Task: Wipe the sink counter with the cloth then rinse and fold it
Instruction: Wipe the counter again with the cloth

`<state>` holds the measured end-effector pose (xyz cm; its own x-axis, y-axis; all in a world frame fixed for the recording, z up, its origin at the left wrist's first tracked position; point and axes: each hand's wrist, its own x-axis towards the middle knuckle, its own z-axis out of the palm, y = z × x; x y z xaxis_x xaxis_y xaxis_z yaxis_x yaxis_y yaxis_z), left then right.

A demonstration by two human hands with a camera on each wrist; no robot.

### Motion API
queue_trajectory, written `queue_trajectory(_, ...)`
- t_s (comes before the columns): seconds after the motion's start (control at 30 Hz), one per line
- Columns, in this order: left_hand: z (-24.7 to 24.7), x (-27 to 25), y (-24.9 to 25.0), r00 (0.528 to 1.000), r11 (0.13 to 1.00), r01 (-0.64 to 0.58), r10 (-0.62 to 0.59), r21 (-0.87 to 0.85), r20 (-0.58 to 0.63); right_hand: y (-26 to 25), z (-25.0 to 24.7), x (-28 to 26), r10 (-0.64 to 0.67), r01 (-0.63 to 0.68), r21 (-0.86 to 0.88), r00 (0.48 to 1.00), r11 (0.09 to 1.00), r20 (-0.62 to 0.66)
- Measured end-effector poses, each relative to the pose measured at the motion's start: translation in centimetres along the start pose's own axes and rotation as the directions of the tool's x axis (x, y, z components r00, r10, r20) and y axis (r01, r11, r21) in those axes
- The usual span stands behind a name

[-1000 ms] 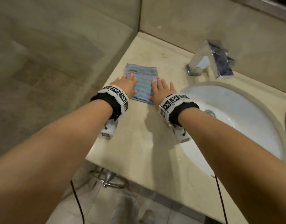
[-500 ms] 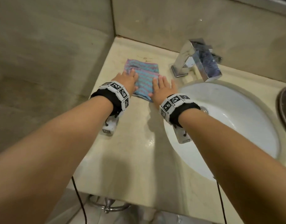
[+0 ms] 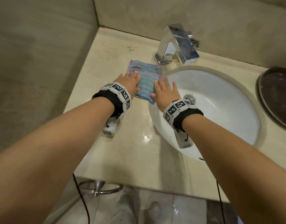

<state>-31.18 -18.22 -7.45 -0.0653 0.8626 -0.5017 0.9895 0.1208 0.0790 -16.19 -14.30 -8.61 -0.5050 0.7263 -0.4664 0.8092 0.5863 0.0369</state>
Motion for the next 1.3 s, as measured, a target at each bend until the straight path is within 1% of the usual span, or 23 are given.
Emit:
queue_trajectory(0.1,1.2,-1.7,0.1,1.0,0.999,0.023,-0.023,-0.037,-0.001,-0.6,0.0,-1.0,-0.084,0.088,0.05,0.994,0.995,-0.062)
queue_trajectory(0.17,2.0,-3.1,0.4,0.999,0.998,0.045,-0.045,-0.052,0.0,-1.5,0.1,-1.8,-0.17,0.172,0.085,0.985,0.981,-0.033)
queue_trajectory(0.27,3.3,-5.2,0.8,0.997,0.996,0.077,-0.077,-0.049,-0.004,-2.2,0.4,-3.0,-0.231,0.223,0.171,0.972,0.96,0.03)
queue_trajectory(0.33,4.3,-6.6,1.1,0.995,0.994,0.096,-0.097,-0.058,-0.011,-2.3,0.9,-3.9,-0.264,0.255,0.153,0.963,0.955,0.042)
queue_trajectory(0.43,5.7,-8.8,1.9,0.993,0.99,0.115,-0.117,-0.083,-0.014,-2.5,2.2,-5.8,-0.321,0.317,0.11,0.947,0.942,0.028)
queue_trajectory(0.5,6.5,-10.3,2.5,0.991,0.988,0.133,-0.134,-0.077,-0.014,-2.8,2.9,-7.0,-0.338,0.334,0.083,0.94,0.939,0.047)
queue_trajectory(0.73,10.0,-15.0,5.6,0.979,0.974,0.201,-0.202,-0.103,0.001,-2.9,5.2,-11.9,-0.377,0.383,-0.062,0.922,0.922,0.084)
queue_trajectory(0.93,12.3,-18.6,9.0,0.975,0.971,0.223,-0.222,-0.082,0.02,-2.2,7.8,-16.4,-0.349,0.359,-0.08,0.93,0.93,0.114)
queue_trajectory(1.1,13.3,-20.5,11.9,0.979,0.978,0.201,-0.199,-0.059,0.039,-0.6,9.6,-19.6,-0.333,0.344,-0.079,0.935,0.936,0.125)
queue_trajectory(1.3,14.1,-21.4,15.0,0.989,0.989,0.146,-0.145,-0.011,0.028,1.4,11.5,-22.5,-0.272,0.279,-0.053,0.955,0.959,0.117)
